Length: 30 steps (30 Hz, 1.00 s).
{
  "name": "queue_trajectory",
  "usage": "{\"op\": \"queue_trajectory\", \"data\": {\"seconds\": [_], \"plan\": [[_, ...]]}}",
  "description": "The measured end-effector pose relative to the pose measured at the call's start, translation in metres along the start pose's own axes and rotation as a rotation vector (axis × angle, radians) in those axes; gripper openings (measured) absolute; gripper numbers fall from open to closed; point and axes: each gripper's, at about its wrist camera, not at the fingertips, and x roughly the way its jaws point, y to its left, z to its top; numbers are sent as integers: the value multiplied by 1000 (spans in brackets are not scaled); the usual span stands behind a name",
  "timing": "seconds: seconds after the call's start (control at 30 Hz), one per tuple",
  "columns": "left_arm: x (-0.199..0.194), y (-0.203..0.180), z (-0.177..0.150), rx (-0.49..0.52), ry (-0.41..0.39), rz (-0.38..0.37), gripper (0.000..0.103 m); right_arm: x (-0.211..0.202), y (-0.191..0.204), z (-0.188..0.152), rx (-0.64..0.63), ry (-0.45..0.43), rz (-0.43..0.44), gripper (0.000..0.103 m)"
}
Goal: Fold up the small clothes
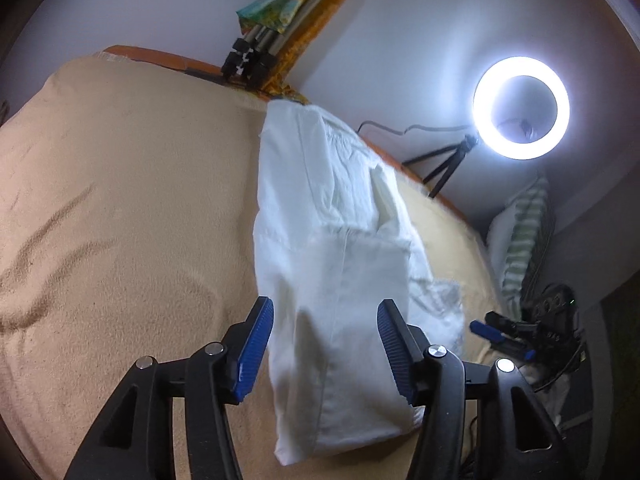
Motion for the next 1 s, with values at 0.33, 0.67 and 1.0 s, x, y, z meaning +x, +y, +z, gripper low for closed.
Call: {"op": "queue_trajectory", "data": {"seconds": [0.33, 0.67, 1.0], "plan": [[28, -10, -17, 68, 55, -20, 26, 37, 44, -5, -317, 58, -254, 47], [22, -5, -18, 55, 37, -28, 3, 30, 26, 7, -227, 44, -125, 13], [19, 5, -18, 35, 17, -16, 6, 35, -29, 24, -13, 75, 108, 17]]}}
